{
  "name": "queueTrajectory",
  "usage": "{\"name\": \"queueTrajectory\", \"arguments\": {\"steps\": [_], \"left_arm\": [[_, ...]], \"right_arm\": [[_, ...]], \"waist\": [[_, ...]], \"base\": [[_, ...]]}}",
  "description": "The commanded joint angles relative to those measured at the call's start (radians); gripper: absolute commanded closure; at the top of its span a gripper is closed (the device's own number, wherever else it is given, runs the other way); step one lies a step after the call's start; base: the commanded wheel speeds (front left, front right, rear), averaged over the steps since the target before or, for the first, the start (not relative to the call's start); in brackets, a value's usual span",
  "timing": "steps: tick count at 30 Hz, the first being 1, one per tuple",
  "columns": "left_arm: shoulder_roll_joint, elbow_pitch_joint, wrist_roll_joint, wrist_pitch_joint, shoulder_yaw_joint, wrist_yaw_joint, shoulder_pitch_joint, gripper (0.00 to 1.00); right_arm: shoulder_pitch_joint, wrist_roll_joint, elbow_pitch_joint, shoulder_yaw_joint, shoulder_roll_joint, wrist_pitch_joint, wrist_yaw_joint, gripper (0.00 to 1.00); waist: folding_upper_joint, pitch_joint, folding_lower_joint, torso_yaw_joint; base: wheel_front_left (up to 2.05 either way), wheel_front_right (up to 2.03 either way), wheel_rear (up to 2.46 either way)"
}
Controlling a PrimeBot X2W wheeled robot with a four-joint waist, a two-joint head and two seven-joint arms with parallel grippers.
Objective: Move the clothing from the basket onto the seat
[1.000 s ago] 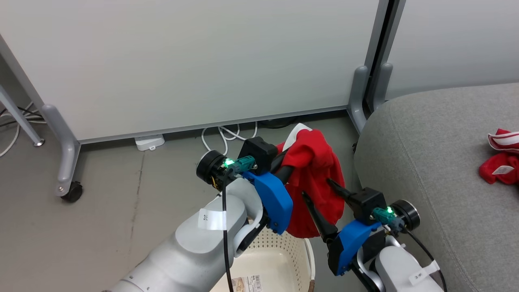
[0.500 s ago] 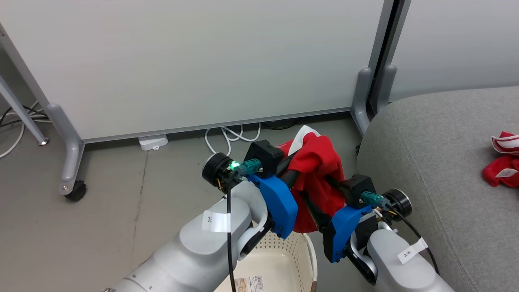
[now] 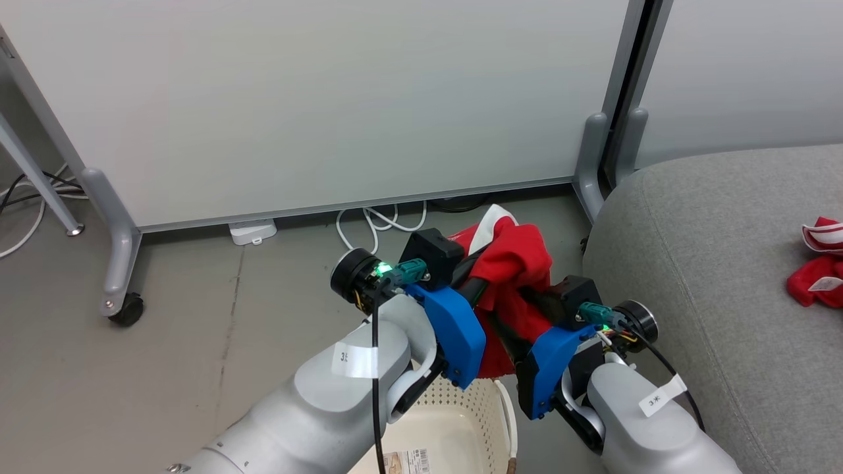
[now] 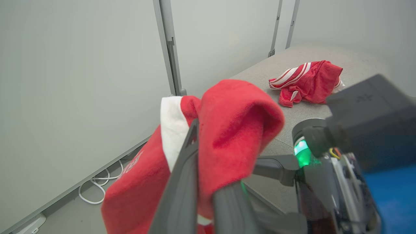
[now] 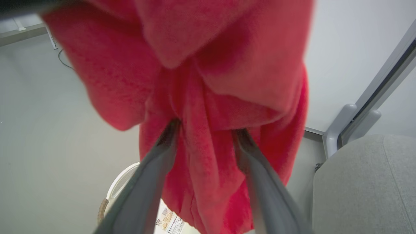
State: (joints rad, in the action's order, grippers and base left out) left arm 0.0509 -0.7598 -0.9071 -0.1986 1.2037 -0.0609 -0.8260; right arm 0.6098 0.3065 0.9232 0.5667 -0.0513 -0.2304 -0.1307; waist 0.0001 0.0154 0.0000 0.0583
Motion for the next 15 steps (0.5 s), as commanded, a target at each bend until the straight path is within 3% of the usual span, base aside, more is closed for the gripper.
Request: {"name": "queueTrajectory", "arguments": {"steps": [1, 15], "left_arm": [[0.0, -0.002, -0.006, -0.008, 0.002, 0.006, -0.018, 1.0], [0.0, -0.03, -0.031, -0.021, 0.022, 0.006, -0.029, 1.0]], "right_arm": [[0.018, 0.02, 0.005, 0.01, 0.002, -0.005, 0.0, 1.0], [0.024, 0.118, 0.031, 0.078, 0.001, -0.03, 0.0, 1.0]], "waist": [[-0.0001, 0.0, 0.0, -0.001], [-0.0001, 0.001, 0.0, -0.014]], "base": [[0.0, 0.0, 0.0], [0.0, 0.0, 0.0]]}}
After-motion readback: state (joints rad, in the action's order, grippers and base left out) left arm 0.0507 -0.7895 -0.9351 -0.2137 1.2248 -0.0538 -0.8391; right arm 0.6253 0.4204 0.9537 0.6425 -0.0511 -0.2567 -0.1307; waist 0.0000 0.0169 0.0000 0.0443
